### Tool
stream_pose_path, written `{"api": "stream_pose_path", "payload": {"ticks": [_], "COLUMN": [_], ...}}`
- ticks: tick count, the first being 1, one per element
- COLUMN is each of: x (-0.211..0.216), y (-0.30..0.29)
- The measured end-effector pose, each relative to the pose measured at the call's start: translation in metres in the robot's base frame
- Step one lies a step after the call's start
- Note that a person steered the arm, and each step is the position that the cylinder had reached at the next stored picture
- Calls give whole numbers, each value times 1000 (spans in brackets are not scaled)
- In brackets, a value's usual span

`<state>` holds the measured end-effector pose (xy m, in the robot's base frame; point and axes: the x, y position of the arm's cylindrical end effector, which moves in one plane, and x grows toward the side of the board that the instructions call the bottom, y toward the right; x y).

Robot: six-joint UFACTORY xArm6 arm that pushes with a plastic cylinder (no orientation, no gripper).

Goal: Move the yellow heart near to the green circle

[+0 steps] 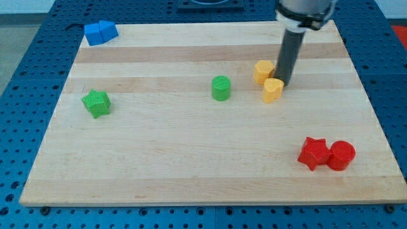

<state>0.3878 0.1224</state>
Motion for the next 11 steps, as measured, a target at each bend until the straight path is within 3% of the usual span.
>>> {"api": "stream_pose_path", "payload": {"ticks": [1,3,4,5,9,10,11], "x": [0,3,28,51,46,44,6], "y": [-16,71,69,37,-53,-18,45]}}
